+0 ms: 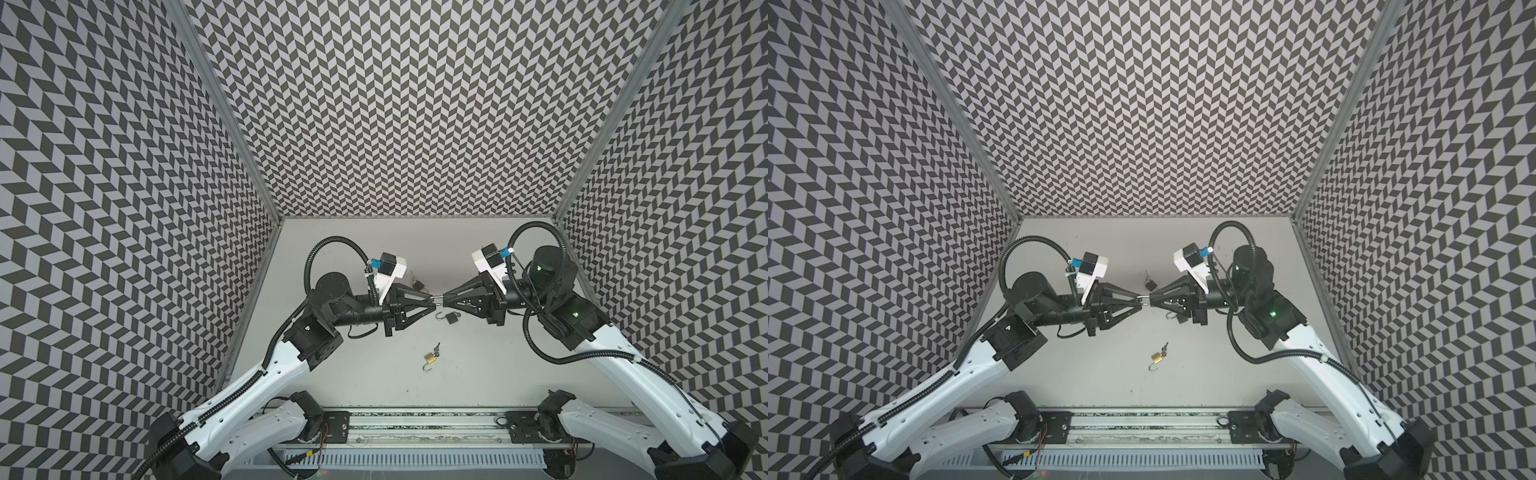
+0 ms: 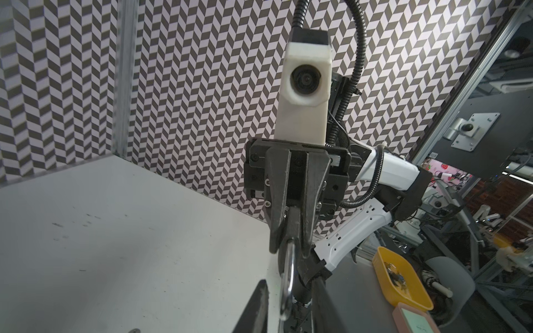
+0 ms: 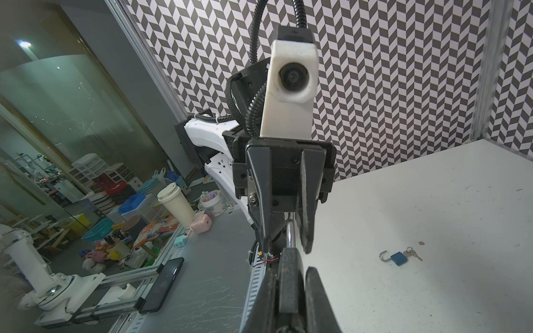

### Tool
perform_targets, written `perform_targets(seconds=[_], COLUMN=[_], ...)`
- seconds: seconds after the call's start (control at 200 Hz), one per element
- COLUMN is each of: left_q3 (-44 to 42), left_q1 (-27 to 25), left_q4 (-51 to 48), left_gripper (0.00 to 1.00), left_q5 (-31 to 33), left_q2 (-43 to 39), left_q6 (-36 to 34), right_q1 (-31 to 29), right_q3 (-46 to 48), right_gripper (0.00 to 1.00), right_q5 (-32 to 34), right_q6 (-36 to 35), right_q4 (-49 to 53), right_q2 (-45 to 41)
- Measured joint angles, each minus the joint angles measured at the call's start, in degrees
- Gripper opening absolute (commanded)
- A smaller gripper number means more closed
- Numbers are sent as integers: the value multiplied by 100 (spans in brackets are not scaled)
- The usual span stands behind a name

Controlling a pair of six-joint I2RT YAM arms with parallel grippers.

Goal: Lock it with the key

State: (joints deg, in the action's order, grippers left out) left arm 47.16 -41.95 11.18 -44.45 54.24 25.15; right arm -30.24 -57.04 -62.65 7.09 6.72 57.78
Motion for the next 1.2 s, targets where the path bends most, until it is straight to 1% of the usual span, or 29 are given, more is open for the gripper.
perform_targets(seconds=[0.12,0.255,0.451,0.706,0.906,1.202], left_q3=[0,0,0,0,2,31], left_q1=[-17,-20,-17,-70,-221,-352], left_q4=[20,20,15,24,85,588], left_gripper=[13,11,0,0,0,0], left_q5=[0,33,74,85,192,308], left_q2=[9,13,13,13,61,111], left_q6=[13,4,2,0,-4,20], right_q1=[0,0,0,-9,-160,-398], right_q3=[48,79,79,98,107,107], right_gripper=[0,0,0,0,0,0], right_q5=[-2,-20,-24,-22,-17,-33], right_q6=[0,0,-2,22,98,96], right_q4=[-63,-90,-120,-197,-291,-376], right_q2=[0,-2,-7,-9,7,72])
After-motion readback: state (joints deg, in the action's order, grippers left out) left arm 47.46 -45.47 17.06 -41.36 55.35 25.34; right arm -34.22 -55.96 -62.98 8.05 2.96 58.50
